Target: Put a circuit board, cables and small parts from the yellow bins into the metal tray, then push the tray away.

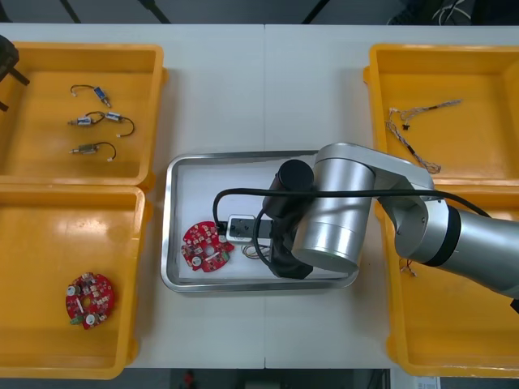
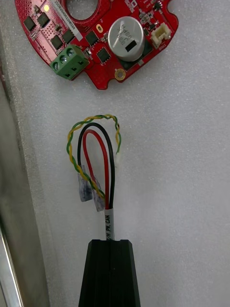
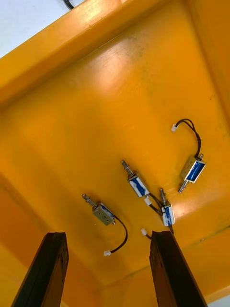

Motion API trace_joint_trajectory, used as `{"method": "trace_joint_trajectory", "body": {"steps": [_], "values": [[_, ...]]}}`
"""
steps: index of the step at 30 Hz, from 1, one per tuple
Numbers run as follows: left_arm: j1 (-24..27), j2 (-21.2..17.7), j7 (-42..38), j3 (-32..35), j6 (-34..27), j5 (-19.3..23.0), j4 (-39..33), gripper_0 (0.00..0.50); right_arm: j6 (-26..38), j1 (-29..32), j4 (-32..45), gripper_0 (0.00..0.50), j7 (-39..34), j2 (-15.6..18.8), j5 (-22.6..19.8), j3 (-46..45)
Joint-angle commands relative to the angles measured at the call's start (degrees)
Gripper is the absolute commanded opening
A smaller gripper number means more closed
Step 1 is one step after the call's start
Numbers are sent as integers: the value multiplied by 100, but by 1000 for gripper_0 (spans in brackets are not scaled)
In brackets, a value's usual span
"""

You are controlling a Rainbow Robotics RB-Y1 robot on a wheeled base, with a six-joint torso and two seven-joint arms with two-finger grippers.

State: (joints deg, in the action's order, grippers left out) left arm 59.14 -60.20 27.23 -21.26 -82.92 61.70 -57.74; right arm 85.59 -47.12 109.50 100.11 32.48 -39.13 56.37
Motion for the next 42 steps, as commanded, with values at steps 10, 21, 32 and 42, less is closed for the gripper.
{"method": "trace_joint_trajectory", "body": {"steps": [10,21,32,42], "values": [[511,685,-315,26,654,-352,887,500,-226,-201,19,428,237,-40,178,146],[502,1037,-895,-9,1076,-624,1116,500,-183,-201,283,500,53,162,151,93],[519,1265,-1642,-818,1920,-607,1432,500,626,-201,722,500,-1072,355,-455,-970],[519,1467,-1633,-827,2113,-440,1757,500,1760,-201,643,500,-2294,408,-736,-2500]]}}
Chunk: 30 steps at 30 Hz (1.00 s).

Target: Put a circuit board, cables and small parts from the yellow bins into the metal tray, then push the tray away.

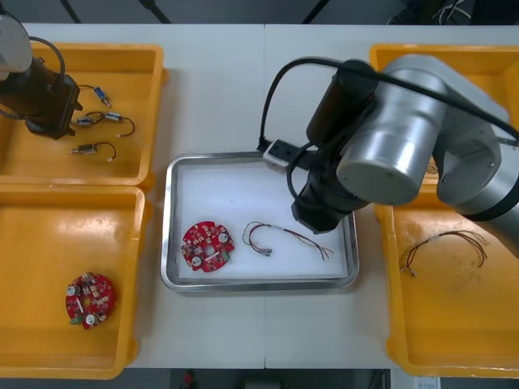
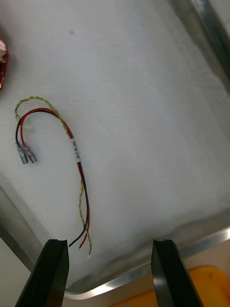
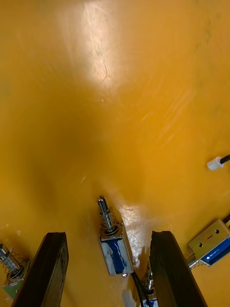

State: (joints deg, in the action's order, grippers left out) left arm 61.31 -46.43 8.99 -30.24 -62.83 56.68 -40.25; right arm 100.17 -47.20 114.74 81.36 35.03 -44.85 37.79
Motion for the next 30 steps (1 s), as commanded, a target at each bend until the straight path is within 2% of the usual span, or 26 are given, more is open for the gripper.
{"method": "trace_joint_trajectory", "body": {"steps": [1,7,19,30], "values": [[302,108,199,71,113,80,18,500,433,-193,74,500,-524,162,-217,-834],[302,152,199,1,183,98,18,500,983,-193,-75,500,-955,355,-366,-1564],[293,213,235,-166,245,230,70,500,983,-193,-391,500,-1966,786,-445,-2267],[285,204,270,-342,280,282,114,500,983,-272,-1147,500,-1974,953,-437,-2785]]}}
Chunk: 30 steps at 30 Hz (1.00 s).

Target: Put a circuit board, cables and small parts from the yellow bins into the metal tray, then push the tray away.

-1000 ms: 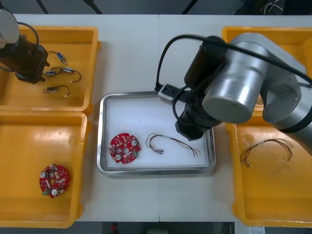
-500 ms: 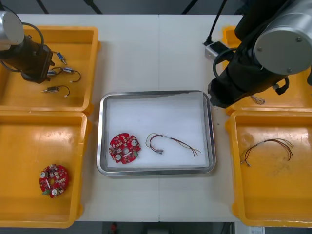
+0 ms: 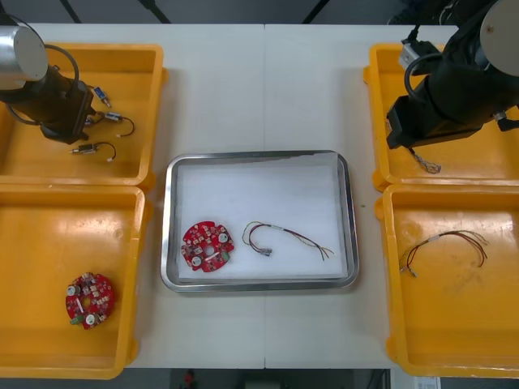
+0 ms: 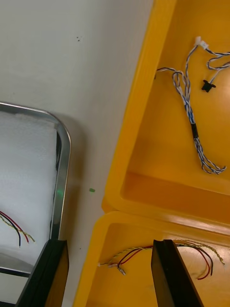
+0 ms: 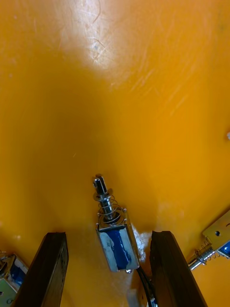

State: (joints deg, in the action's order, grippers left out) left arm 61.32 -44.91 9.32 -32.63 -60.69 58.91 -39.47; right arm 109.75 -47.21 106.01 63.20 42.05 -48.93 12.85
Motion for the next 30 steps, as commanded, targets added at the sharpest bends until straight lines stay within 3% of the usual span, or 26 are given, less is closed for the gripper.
{"method": "trace_joint_trajectory", "body": {"steps": [1,15,19,21,27,30], "values": [[284,61,237,-121,66,68,36,500,2,-298,-335,500,-150,251,-20,-292],[240,61,351,-244,110,147,63,500,-534,-1071,-2040,500,-97,251,200,-292],[223,61,421,-253,119,165,63,467,-780,-1203,-2418,500,-89,251,314,-283],[232,61,465,-244,119,165,63,412,-930,-1247,-2603,500,-80,251,376,-283],[223,52,588,-253,119,165,98,34,-1466,-1265,-3007,500,-9,251,587,-283],[232,52,650,-253,119,147,115,3,-1694,-1317,-3235,500,35,251,675,-275]]}}
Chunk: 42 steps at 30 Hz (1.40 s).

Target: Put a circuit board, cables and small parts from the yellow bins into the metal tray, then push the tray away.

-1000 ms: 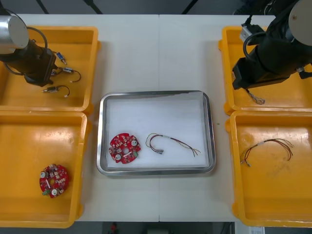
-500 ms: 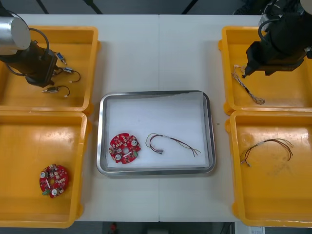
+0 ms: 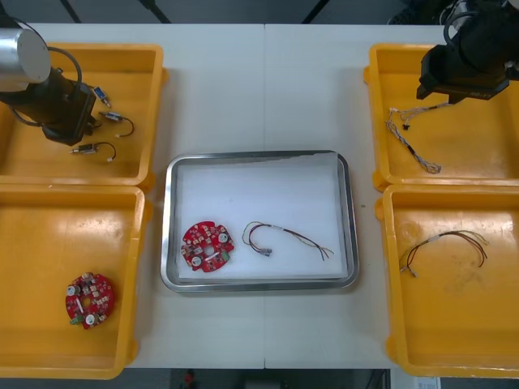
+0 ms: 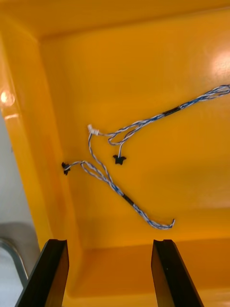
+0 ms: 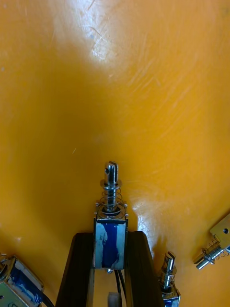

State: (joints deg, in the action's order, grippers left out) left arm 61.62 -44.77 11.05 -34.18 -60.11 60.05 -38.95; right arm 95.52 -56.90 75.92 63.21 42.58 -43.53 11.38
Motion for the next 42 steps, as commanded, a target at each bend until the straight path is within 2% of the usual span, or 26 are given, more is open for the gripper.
{"method": "trace_joint_trajectory", "body": {"steps": [1,6,9,16,21,25,28,34,38,42], "values": [[202,39,477,-98,61,33,63,3,-271,-348,-227,500,34,198,134,-127],[193,3,670,-98,61,-46,63,0,-649,-638,-992,500,-10,137,319,-4],[202,-58,1066,-98,17,-82,63,0,-825,-814,-1457,500,-89,31,477,-4],[351,-331,2068,-89,-133,-108,63,0,-1343,-1077,-2354,500,-1021,-250,925,-4],[474,-568,2903,51,-555,-82,-16,0,-1721,-1156,-2793,500,-1873,-452,1259,-13],[474,-735,3254,183,-871,-99,-201,0,-1897,-1156,-2916,500,-2339,-584,1452,-74],[483,-946,3597,315,-1425,-99,-544,0,-2205,-1156,-3127,500,-2928,-760,1681,-329],[474,-1192,3667,491,-2163,-73,-1176,0,-2802,-1156,-3461,500,-3816,-1014,2006,-602],[465,-1297,3588,491,-2550,-2,-1651,0,-3136,-1156,-3672,500,-4334,-1102,2076,-681],[413,-1350,2920,526,-2849,42,-2205,0,-3286,-1156,-3787,500,-4730,-1137,2050,-733]]}}
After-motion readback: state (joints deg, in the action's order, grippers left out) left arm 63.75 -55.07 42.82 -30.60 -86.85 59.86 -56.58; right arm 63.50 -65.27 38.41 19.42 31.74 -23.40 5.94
